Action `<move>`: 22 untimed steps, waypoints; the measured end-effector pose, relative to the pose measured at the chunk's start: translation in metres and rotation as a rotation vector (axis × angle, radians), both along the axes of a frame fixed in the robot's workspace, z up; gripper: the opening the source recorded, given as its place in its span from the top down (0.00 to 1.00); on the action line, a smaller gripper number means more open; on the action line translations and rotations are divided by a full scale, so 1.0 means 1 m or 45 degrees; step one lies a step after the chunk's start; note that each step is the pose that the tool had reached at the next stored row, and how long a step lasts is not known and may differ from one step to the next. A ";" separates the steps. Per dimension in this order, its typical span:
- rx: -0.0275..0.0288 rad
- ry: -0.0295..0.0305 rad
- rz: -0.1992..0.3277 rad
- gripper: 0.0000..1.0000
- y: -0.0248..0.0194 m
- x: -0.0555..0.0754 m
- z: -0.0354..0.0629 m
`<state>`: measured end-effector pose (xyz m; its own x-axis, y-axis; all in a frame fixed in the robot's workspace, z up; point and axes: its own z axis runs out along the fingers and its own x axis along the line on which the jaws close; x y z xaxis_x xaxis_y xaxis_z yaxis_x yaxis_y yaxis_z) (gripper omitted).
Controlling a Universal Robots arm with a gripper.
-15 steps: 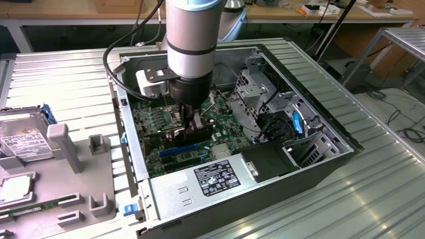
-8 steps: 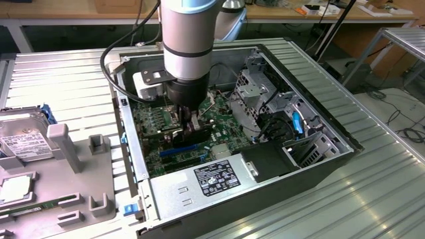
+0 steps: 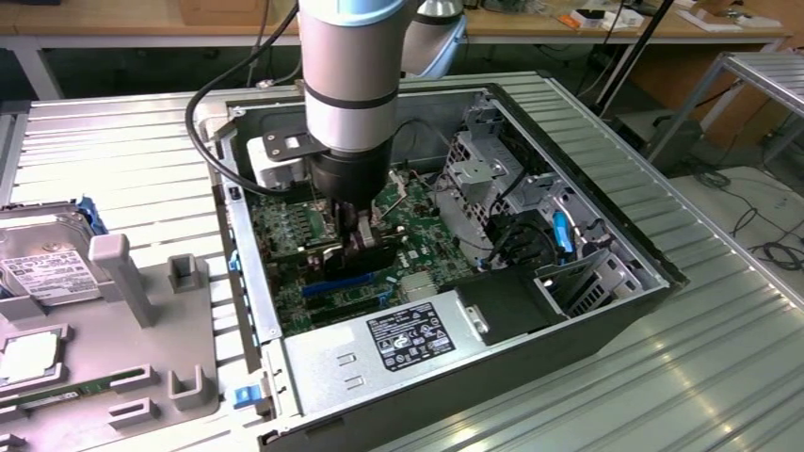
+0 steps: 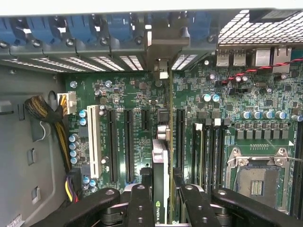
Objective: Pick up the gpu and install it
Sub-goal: 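Insert the gpu into the slot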
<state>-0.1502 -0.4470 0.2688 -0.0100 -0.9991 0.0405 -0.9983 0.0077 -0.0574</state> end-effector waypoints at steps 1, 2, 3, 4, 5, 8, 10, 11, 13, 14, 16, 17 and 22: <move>0.0000 0.0001 0.000 0.73 0.0000 0.000 0.0000; 0.0000 0.0000 0.000 0.73 0.0000 0.000 -0.0001; -0.0001 -0.0002 0.000 0.73 0.0000 0.000 -0.0004; 0.0000 -0.0004 0.000 0.73 0.0001 -0.001 -0.0006; 0.0000 -0.0004 0.000 0.73 0.0001 -0.001 -0.0007; 0.0000 -0.0003 0.000 0.73 0.0001 -0.002 -0.0007; 0.0000 -0.0004 0.000 0.73 0.0001 -0.002 -0.0007; 0.0000 0.0005 0.000 0.73 0.0001 -0.002 -0.0007; 0.0003 0.0193 0.000 0.73 0.0001 -0.002 -0.0008; 0.0005 0.0256 0.000 0.73 0.0001 -0.001 -0.0008; 0.0012 0.0278 0.000 0.73 0.0001 -0.002 -0.0007; 0.0013 0.0278 0.001 0.73 0.0001 -0.002 -0.0007; 0.0016 0.0278 0.003 0.73 0.0001 -0.002 -0.0007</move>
<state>-0.1517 -0.4469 0.2681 -0.0071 -0.9992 0.0395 -0.9994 0.0057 -0.0356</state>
